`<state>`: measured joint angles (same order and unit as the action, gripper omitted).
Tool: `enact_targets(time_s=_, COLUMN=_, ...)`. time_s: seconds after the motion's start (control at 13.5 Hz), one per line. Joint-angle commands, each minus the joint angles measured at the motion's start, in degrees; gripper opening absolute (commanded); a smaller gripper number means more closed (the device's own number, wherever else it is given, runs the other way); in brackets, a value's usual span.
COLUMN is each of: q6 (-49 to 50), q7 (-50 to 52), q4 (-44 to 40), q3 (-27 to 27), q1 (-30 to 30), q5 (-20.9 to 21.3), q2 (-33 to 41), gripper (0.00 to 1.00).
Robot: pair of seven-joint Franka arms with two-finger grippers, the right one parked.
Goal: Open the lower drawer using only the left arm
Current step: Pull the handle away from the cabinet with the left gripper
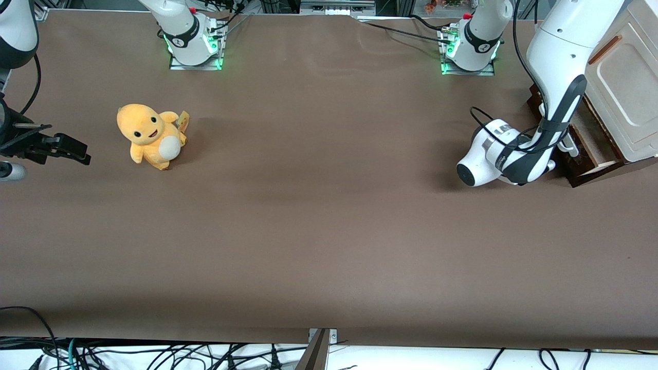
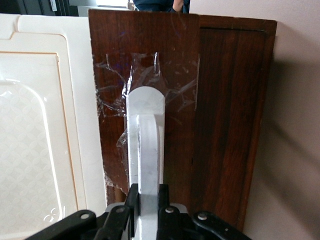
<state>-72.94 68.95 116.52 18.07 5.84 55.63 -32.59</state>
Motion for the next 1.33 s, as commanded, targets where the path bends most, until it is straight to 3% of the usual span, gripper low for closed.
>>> enact_targets(time_s=0.0, q6=1.93, q7=0.31, q4=-0.68, q3=1.01, q1=-1.36, q5=-4.48, q2=0.77, gripper=0.18)
enact_targets(time_s=0.96, q6=2.98, q7=-0.13, q4=-2.09, q3=2.15, q1=-1.53, q5=-6.06, q2=0.42, gripper=0.19)
enact_targets(time_s=1.18, q6=2.98, q7=-0.22, q4=-2.09, q3=2.15, q1=-1.36, q5=-5.62, q2=-0.11, gripper=0.73)
enact_targets(time_s=1.26, q6=2.98, q7=-0.13, q4=-2.09, q3=2.15, q1=-1.27, q5=-5.36, q2=-0.46, gripper=0.75)
